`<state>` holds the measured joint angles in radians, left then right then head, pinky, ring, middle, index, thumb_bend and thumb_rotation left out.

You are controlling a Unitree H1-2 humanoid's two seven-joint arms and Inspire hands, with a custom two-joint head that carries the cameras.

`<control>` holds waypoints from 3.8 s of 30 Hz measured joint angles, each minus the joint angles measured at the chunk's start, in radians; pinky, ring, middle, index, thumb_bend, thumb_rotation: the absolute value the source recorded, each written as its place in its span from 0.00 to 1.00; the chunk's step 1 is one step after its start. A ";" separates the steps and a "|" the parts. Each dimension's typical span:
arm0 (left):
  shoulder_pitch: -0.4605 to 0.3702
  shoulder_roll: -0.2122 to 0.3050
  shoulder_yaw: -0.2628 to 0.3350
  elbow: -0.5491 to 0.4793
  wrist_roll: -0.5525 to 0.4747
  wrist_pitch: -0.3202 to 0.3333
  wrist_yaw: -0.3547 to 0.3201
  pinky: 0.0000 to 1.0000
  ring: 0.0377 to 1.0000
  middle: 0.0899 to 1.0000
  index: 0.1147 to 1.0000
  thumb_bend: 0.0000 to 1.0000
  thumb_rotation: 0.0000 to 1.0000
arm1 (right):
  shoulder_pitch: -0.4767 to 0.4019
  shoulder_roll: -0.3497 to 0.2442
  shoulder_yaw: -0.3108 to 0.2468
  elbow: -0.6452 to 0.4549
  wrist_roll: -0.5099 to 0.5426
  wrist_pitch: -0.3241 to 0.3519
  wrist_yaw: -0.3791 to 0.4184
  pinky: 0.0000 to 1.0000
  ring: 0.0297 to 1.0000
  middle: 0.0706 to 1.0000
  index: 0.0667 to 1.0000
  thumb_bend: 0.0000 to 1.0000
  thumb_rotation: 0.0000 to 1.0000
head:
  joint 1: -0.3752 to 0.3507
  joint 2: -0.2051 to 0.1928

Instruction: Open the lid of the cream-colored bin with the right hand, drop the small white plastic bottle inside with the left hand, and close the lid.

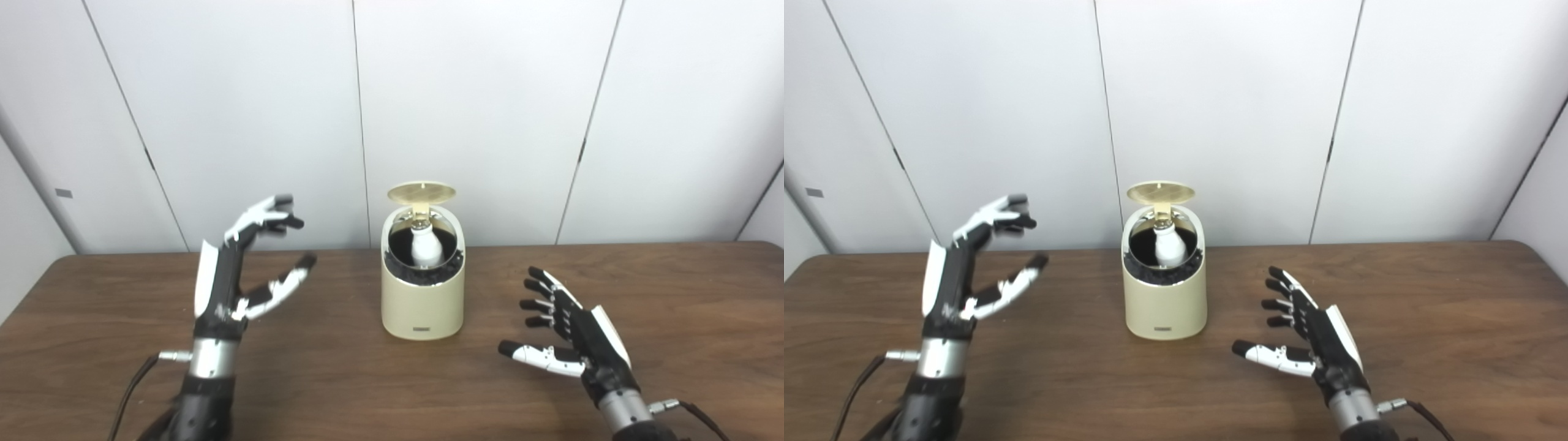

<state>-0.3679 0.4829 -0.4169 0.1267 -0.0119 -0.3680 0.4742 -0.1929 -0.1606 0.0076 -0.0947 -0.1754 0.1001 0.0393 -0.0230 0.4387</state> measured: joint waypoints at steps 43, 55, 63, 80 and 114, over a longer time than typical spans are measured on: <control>0.077 -0.090 0.313 -0.060 0.093 0.319 -0.690 0.66 0.74 0.79 0.81 0.61 0.14 | -0.549 -0.209 0.227 0.064 -0.274 -0.032 0.270 0.77 0.88 0.83 0.77 0.59 0.75 | 0.020 -0.023; 0.084 -0.113 0.335 -0.056 0.123 0.315 -0.687 0.67 0.76 0.80 0.81 0.63 0.15 | -0.565 -0.233 0.266 0.070 -0.326 -0.031 0.356 0.78 0.92 0.78 0.73 0.65 0.76 | 0.034 -0.012; 0.084 -0.127 0.340 -0.056 0.130 0.315 -0.687 0.67 0.75 0.79 0.80 0.62 0.13 | -0.565 -0.242 0.274 0.062 -0.331 -0.026 0.416 0.81 0.93 0.80 0.71 0.65 0.73 | 0.038 -0.003; 0.084 -0.146 0.352 -0.057 0.155 0.315 -0.685 0.66 0.75 0.78 0.78 0.62 0.15 | -0.560 -0.304 0.328 -0.009 -0.425 -0.108 0.483 0.96 0.88 0.70 0.69 0.64 0.66 | 0.051 0.017; 0.091 -0.158 0.361 -0.067 0.176 0.313 -0.682 0.63 0.73 0.78 0.78 0.62 0.16 | -0.547 -0.310 0.376 0.004 -0.583 -0.299 0.508 0.93 0.91 0.73 0.74 0.72 0.81 | 0.063 0.038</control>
<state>-0.2772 0.3249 -0.0556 0.0596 0.1639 -0.0545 -0.2076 -0.7397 -0.4704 0.3832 -0.0905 -0.7580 -0.1984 0.5473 0.0399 0.4771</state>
